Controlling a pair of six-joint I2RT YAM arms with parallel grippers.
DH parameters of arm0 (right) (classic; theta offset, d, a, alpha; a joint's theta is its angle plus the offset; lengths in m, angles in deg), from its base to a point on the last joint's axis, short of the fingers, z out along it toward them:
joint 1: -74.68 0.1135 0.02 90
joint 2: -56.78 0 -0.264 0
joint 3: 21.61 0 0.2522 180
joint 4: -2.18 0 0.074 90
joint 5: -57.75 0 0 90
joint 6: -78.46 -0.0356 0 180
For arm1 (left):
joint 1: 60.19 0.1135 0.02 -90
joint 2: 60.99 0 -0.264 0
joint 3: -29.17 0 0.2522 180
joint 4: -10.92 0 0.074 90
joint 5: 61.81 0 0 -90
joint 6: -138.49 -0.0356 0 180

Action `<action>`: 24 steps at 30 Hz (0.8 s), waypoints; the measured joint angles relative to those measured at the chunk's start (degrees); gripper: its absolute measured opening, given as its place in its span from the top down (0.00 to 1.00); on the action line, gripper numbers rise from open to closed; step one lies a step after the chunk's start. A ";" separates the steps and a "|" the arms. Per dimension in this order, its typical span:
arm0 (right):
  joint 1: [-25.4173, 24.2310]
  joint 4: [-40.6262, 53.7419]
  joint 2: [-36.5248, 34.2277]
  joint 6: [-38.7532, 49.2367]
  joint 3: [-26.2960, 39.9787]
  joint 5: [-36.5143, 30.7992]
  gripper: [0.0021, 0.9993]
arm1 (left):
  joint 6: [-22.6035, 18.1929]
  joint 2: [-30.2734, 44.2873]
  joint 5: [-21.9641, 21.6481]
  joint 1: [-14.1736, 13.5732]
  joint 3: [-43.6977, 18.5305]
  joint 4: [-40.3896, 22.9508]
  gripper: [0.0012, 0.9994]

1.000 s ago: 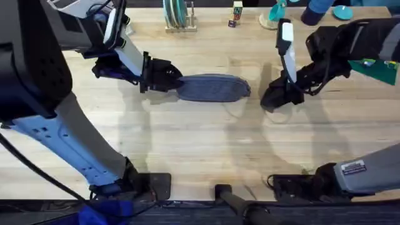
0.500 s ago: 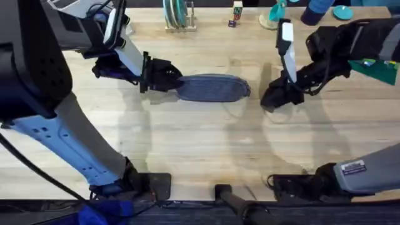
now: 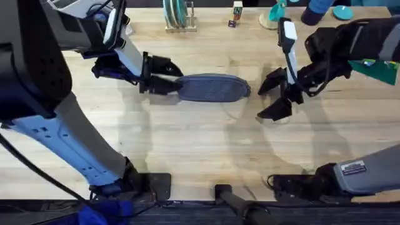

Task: Unzip the bag, pick up the pens from the table one at a time and place them inside, then zip the bag closed.

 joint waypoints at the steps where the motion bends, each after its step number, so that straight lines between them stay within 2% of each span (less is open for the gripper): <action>1: 0.00 -0.07 0.00 0.01 0.00 0.00 0.00 | 0.00 0.00 -0.14 0.23 0.00 0.03 0.54; 4: 0.00 0.01 0.00 0.01 0.00 -0.01 0.00 | 0.00 0.00 -0.26 0.93 0.00 -0.01 0.07; 5: 0.00 -0.04 0.00 0.02 0.00 -0.01 0.00 | 0.00 0.00 -0.27 1.08 0.00 -0.03 0.03; 14: 0.00 -1.21 0.00 -1.34 0.00 0.07 0.00 | 0.00 0.00 -0.42 1.14 0.00 1.27 0.00; 24: 0.13 0.48 0.00 -14.26 1.76 -0.28 0.00 | 0.00 0.00 -0.43 1.14 -0.42 -1.71 0.00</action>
